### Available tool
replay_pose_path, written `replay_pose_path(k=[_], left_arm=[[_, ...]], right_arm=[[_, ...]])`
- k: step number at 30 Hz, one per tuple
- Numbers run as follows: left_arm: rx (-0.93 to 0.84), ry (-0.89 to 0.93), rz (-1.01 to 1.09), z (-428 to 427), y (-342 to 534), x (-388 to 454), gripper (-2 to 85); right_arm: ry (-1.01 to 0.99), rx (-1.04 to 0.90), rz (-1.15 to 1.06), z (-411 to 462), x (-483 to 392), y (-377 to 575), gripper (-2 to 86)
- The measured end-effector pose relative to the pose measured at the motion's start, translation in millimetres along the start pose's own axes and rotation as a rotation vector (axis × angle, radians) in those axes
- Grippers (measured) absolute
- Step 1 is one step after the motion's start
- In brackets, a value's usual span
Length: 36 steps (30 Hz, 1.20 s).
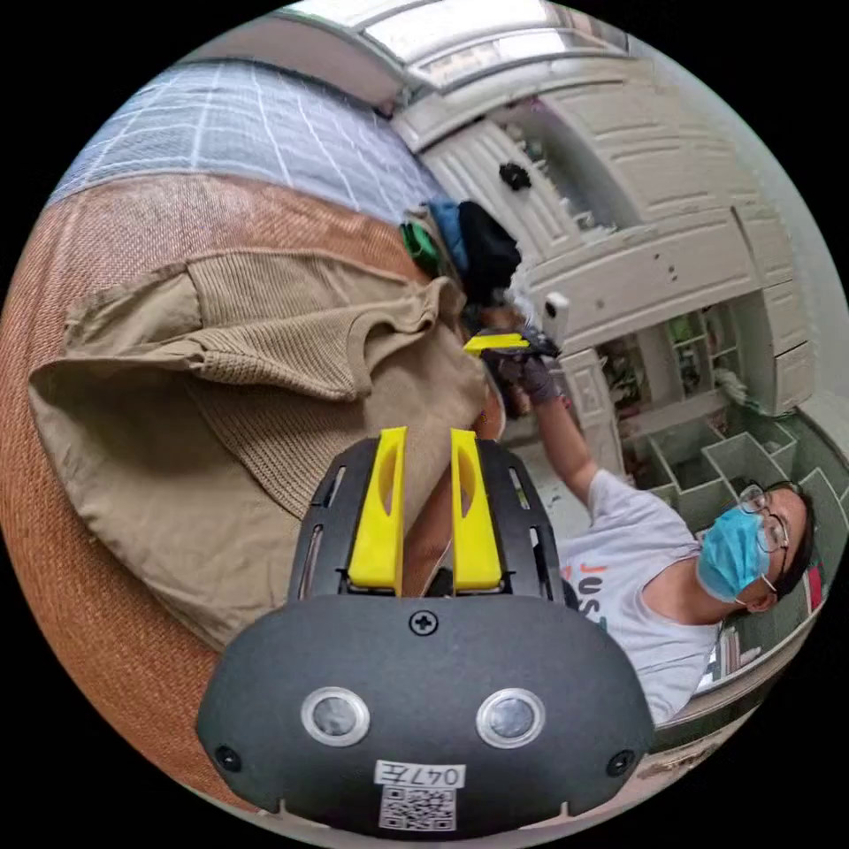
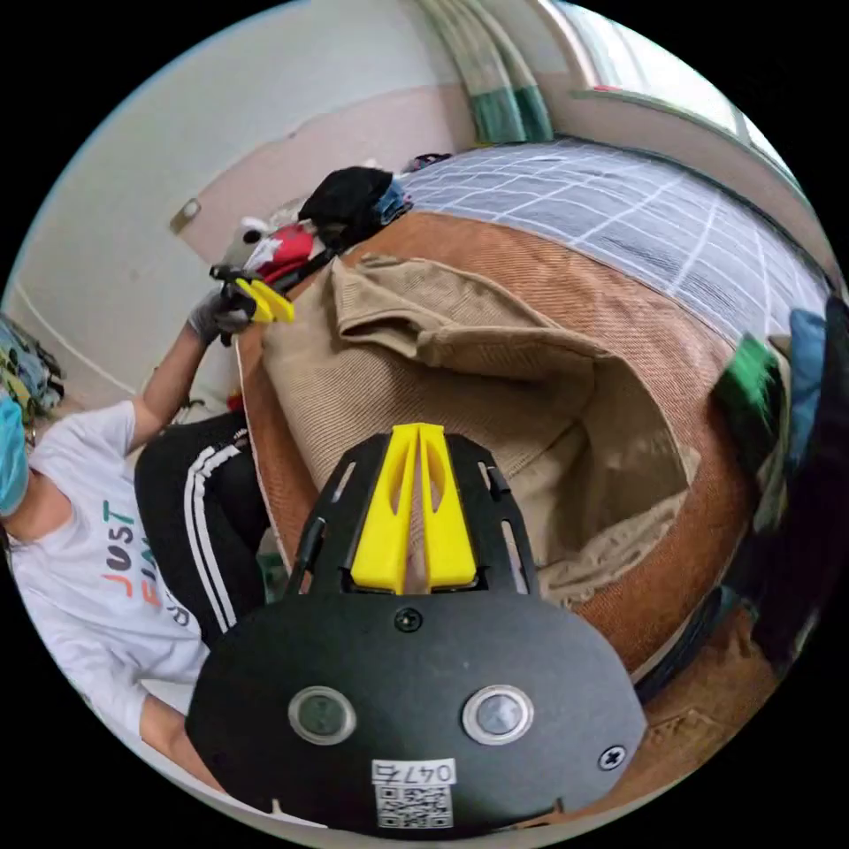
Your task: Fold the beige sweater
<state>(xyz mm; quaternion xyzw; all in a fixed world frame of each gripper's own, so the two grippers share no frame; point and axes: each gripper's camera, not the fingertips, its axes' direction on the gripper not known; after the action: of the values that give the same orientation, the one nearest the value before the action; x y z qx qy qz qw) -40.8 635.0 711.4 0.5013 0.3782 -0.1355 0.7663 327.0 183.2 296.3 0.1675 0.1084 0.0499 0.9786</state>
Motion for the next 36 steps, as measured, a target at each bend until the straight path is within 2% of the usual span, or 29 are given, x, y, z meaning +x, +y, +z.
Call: replay_pose_path(k=[2,6,7,9,11,13,15,18,20,23,26,30,33,34,36], left_arm=[[-0.078,0.045,-0.003,20.5,-27.6,-10.8,7.7],[-0.154,0.017,-0.014,39.7,-79.3,-20.6,6.9],[-0.103,0.015,-0.017,28.2,-97.6,-20.7,6.6],[0.069,-0.006,-0.021,-14.4,-113.3,-17.2,6.5],[0.448,-0.061,-0.064,-95.8,-86.4,-9.3,6.4],[0.638,-0.133,-0.073,-137.4,-41.8,9.4,5.7],[0.583,-0.227,-0.078,-148.7,-13.5,34.3,4.5],[0.424,-0.345,-0.052,-130.5,43.8,84.5,3.8],[0.380,-0.415,-0.047,-114.3,105.0,120.0,6.8],[0.392,-0.437,-0.106,-103.4,180.7,144.6,11.5],[0.462,-0.430,-0.132,-104.4,238.0,164.7,12.4],[0.437,-0.460,-0.099,-109.2,244.5,184.1,12.5],[0.381,-0.464,-0.084,-108.9,223.5,185.4,12.5],[0.365,-0.464,-0.106,-110.0,218.8,181.2,12.5],[0.375,-0.457,-0.128,-117.5,221.6,180.7,12.5]], right_arm=[[-0.013,-0.081,-0.082,35.0,-6.7,-33.2,-1.2],[0.048,-0.224,-0.066,70.8,25.6,-83.0,-1.2],[0.099,-0.207,-0.030,66.1,40.9,-96.5,-1.2],[0.176,-0.036,0.086,32.0,63.1,-103.4,-1.2],[0.210,0.299,0.316,-36.6,89.2,-70.7,-1.1],[0.220,0.457,0.433,-77.4,99.1,-26.9,-0.8],[0.239,0.462,0.435,-105.4,99.2,11.5,0.3],[0.220,0.360,0.435,-133.1,94.4,81.3,4.4],[0.173,0.291,0.444,-138.4,84.6,141.2,6.4],[0.123,0.187,0.442,-122.8,70.9,194.7,8.6],[0.078,0.160,0.395,-110.9,66.0,223.4,9.9],[-0.012,0.192,0.386,-114.6,98.4,237.0,9.7],[-0.198,0.157,0.369,-113.1,121.4,235.7,3.9],[-0.212,0.195,0.361,-128.6,114.0,236.0,1.5],[-0.106,0.312,0.302,-173.9,75.3,239.6,0.3]])
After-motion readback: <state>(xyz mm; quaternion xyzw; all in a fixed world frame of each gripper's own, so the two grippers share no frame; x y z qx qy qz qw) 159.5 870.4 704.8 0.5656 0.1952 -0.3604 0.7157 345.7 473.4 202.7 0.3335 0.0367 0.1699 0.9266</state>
